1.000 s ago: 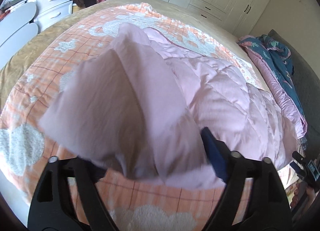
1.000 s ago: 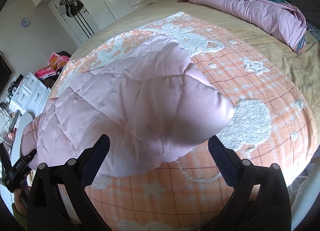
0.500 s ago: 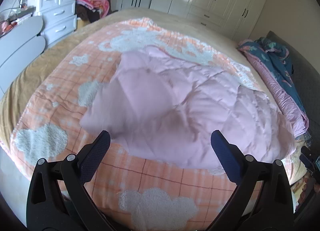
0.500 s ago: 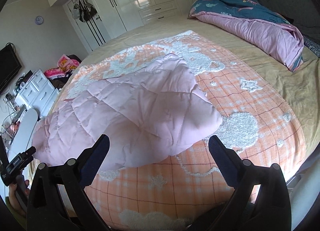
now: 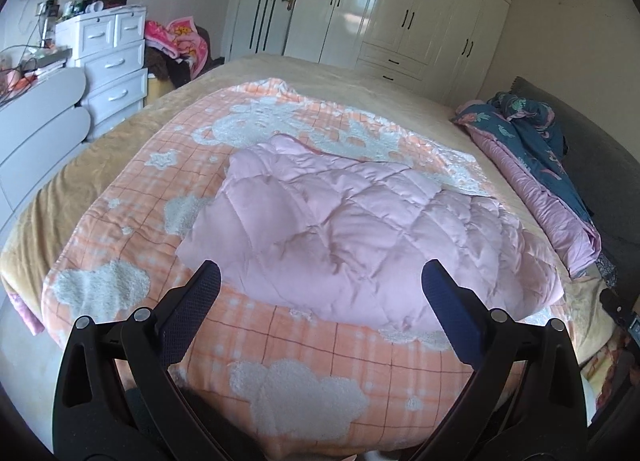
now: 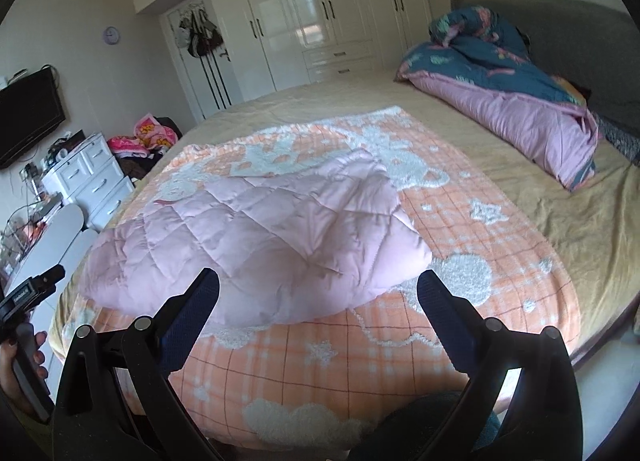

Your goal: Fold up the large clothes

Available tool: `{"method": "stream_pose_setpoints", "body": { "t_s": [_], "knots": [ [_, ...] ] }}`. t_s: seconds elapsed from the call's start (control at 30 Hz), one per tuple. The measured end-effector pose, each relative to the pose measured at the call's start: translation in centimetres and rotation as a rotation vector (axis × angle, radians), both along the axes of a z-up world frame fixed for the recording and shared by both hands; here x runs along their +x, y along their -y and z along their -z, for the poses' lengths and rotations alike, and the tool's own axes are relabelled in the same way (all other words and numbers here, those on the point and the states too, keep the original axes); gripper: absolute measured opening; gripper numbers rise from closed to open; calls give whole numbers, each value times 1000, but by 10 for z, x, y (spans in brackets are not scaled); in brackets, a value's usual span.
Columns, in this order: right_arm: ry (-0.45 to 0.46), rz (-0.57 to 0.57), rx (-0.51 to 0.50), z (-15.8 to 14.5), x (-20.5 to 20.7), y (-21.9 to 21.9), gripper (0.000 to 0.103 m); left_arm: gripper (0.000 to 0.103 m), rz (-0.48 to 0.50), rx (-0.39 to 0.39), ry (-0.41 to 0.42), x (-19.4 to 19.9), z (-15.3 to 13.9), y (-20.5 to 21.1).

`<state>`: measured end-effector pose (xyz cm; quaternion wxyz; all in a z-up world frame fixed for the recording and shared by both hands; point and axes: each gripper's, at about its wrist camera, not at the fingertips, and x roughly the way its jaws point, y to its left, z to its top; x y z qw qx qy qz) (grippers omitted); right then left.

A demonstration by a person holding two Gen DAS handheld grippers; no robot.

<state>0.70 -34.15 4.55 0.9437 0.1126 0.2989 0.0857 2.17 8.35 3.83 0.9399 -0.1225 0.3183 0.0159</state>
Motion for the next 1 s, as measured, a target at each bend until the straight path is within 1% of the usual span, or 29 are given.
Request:
{"method": "stream_pose_setpoints", "body": {
  "t_s": [0.17, 0.3, 0.4, 0.53, 0.67, 0.87, 1.0],
  "knots": [
    [93, -23, -33, -18, -27, -8, 99, 94, 20, 11, 40, -19, -8, 13],
    [149, -29, -58, -26, -44, -13, 99, 94, 37, 30, 81, -36, -13, 23],
    [163, -41, -54, -26, -53, -16, 99, 94, 53, 24, 89, -46, -9, 34],
    [156, -82, -81, -20, -57, -24, 99, 94, 86, 42, 77, -58, 3, 53],
    [121, -99, -113, -6, -58, -32, 99, 94, 110, 42, 54, -64, 15, 66],
    [50, -130, -98, 21, -57, -44, 99, 94, 130, 37, 40, -62, 24, 74],
    [57, -136, -83, 22, -58, -49, 99, 94, 135, 51, 33, -62, 27, 78]
  ]
}}
